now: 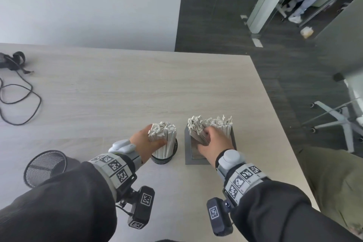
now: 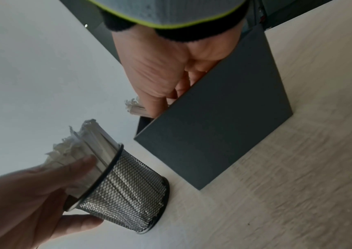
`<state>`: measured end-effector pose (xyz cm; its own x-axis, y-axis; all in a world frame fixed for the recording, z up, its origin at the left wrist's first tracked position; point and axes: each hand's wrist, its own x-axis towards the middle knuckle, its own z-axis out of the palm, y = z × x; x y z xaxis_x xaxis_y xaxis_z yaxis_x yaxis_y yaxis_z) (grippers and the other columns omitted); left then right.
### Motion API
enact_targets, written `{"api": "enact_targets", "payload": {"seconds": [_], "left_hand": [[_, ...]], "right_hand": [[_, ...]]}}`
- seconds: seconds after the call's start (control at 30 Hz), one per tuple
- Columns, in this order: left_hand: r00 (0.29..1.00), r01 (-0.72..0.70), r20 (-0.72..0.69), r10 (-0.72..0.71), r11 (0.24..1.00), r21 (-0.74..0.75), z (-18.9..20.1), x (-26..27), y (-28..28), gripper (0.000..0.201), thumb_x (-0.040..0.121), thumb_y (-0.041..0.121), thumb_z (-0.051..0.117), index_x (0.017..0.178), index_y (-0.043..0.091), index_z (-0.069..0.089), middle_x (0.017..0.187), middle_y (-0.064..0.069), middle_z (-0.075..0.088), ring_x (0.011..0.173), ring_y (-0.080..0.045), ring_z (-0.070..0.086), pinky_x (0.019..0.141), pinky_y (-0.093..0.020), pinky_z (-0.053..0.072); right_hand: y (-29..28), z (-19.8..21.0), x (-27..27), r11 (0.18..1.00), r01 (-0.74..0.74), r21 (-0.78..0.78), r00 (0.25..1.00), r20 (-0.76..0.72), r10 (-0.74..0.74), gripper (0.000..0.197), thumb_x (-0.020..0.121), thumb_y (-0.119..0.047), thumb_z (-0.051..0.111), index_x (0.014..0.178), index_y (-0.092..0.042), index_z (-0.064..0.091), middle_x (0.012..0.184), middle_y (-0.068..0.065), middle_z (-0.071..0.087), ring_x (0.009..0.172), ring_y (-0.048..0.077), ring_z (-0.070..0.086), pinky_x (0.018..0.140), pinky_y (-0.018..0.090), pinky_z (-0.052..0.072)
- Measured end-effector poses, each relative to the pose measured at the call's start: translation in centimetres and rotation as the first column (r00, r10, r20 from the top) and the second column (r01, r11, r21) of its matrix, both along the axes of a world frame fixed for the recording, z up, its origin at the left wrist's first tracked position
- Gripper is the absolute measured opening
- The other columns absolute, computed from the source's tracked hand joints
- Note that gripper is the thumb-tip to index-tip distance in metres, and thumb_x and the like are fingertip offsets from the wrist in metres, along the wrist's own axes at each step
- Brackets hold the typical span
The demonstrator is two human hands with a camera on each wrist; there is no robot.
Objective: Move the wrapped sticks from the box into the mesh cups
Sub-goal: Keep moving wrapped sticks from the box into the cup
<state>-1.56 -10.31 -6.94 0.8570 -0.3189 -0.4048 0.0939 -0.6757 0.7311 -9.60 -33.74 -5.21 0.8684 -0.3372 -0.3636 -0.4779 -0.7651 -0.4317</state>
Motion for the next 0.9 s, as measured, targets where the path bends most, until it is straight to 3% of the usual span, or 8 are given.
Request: {"api": "enact_targets", "payload": {"seconds": [0.07,0.2,0.3,0.47,0.7,0.8,0.9], "left_hand": [[1.0,-0.001,-0.005,0.001,1.0,-0.009,0.16,-0.09,-0.01,0.036,0.083,0.041,0.073,0.113,0.03,0.059,0.086,0.007,0.067,0.077,-0.016,0.065,0.074,-0.043,0.059],[1.0,0.008,-0.016,-0.008,1.0,0.003,0.2,0.03,0.05,0.038,0.082,0.044,0.072,0.115,0.031,0.058,0.088,0.006,0.069,0.079,-0.017,0.066,0.075,-0.045,0.06],[1.0,0.011,-0.027,-0.011,1.0,0.013,-0.05,0.11,0.13,0.04,0.081,0.047,0.072,0.116,0.034,0.057,0.088,0.006,0.069,0.08,-0.018,0.067,0.074,-0.045,0.06],[0.999,0.007,-0.035,-0.006,1.0,0.008,-0.22,0.16,0.31,0.04,0.078,0.051,0.072,0.113,0.038,0.057,0.088,0.007,0.07,0.081,-0.017,0.068,0.073,-0.045,0.061],[0.999,0.008,-0.038,-0.007,1.0,0.029,-0.15,0.31,0.35,0.04,0.078,0.054,0.071,0.112,0.039,0.056,0.085,0.007,0.069,0.076,-0.018,0.068,0.071,-0.045,0.061],[0.998,0.002,-0.06,-0.002,1.0,0.009,-0.05,0.28,0.43,0.042,0.067,0.067,0.065,0.101,0.045,0.055,0.081,0.006,0.07,0.074,-0.021,0.069,0.069,-0.048,0.06],[0.998,0.006,-0.064,-0.006,1.0,0.0,-0.04,0.19,0.42,0.048,0.059,0.072,0.06,0.096,0.042,0.055,0.081,0.004,0.071,0.075,-0.024,0.069,0.068,-0.049,0.06]], "right_hand": [[0.08,-0.16,0.26,1.0,-0.015,-0.026,1.0,0.017,0.016,0.044,0.081,-0.034,0.067,0.121,-0.026,0.052,0.12,-0.005,0.058,0.099,0.018,0.059,0.081,0.032,0.049],[0.28,-0.55,0.48,0.999,-0.049,-0.019,0.995,0.08,0.051,0.05,0.082,-0.032,0.066,0.13,-0.026,0.052,0.129,-0.004,0.056,0.11,0.019,0.06,0.086,0.032,0.049],[0.46,-0.71,0.78,0.995,-0.086,-0.045,0.994,0.067,0.089,0.05,0.083,-0.035,0.066,0.13,-0.027,0.051,0.131,-0.003,0.053,0.109,0.021,0.061,0.084,0.032,0.05],[0.57,-0.89,0.87,0.986,-0.148,-0.082,0.979,0.127,0.157,0.033,0.081,-0.03,0.068,0.11,-0.02,0.057,0.119,-0.002,0.052,0.094,0.023,0.061,0.072,0.036,0.052],[0.64,-0.42,1.02,0.988,-0.156,-0.013,0.984,0.086,0.157,0.033,0.081,-0.03,0.066,0.112,-0.026,0.055,0.117,-0.008,0.053,0.093,0.016,0.06,0.072,0.034,0.051],[0.6,-0.35,0.97,0.986,-0.164,-0.018,0.982,0.091,0.165,0.029,0.079,-0.03,0.069,0.105,-0.024,0.058,0.113,-0.009,0.05,0.083,0.016,0.059,0.066,0.03,0.048],[0.43,-0.29,0.82,0.982,-0.19,-0.009,0.979,0.078,0.19,0.024,0.077,-0.03,0.069,0.096,-0.028,0.054,0.097,-0.014,0.05,0.078,0.014,0.055,0.062,0.029,0.044]]}}
